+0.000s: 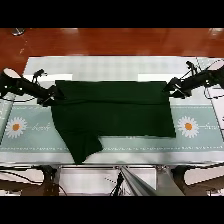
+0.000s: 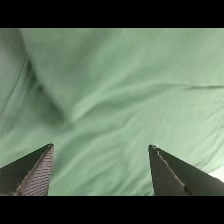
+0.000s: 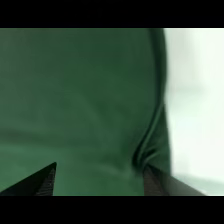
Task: Fold the shirts.
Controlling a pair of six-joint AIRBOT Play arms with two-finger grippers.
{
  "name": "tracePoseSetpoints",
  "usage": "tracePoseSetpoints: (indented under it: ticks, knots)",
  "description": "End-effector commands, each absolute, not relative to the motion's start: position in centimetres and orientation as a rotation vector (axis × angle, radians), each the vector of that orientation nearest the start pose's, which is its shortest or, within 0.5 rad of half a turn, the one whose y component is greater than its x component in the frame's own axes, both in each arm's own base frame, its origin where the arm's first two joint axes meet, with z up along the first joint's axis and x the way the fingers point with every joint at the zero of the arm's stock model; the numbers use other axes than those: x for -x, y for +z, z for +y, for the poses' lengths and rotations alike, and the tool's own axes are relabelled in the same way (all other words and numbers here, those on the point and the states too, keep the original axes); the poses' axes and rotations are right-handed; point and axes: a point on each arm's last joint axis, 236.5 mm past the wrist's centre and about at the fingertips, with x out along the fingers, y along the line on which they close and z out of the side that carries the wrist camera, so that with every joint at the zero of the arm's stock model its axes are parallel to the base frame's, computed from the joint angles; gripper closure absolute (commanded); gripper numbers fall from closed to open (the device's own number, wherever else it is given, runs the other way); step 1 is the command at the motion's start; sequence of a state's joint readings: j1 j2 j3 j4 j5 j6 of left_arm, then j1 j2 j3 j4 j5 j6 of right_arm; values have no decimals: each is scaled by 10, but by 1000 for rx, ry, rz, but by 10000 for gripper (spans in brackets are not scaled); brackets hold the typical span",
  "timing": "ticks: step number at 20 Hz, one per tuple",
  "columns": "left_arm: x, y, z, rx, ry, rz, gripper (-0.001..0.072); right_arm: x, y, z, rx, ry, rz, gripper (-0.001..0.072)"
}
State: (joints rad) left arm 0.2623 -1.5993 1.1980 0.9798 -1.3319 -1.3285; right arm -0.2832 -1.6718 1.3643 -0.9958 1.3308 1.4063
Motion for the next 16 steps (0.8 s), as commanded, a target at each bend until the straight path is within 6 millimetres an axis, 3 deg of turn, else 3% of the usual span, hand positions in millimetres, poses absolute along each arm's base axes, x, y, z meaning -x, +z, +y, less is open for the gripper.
tracePoseSetpoints:
  ticks: [1, 3, 5, 7, 8, 12, 14, 16]
  knots:
    - [-352, -36, -10, 640, -287, 1522, 5, -390, -17, -20, -620, 202, 1445, 98]
    - [-324, -28, 9, 667, -235, 1475, 5, -369, -4, -54, -605, 85, 1343, 97]
    - [-278, -44, 13, 716, -186, 1475, 4, -338, -13, -65, -673, -29, 1228, 97]
    - [-233, -70, 12, 789, -106, 1509, 5, -304, -28, -38, -768, -14, 1153, 98]
    - [-221, -78, 8, 842, -84, 1507, 5, -291, -32, -21, -802, 3, 1116, 98]
    - [-204, -91, -9, 941, -84, 1486, 5, -263, -39, 17, -927, 30, 1056, 98]
    - [-207, -89, -30, 993, -152, 1458, 5, -255, -46, 24, -940, 39, 1085, 98]
    - [-197, -98, -48, 996, -181, 1495, 5, -255, -47, 24, -940, 39, 1086, 98]
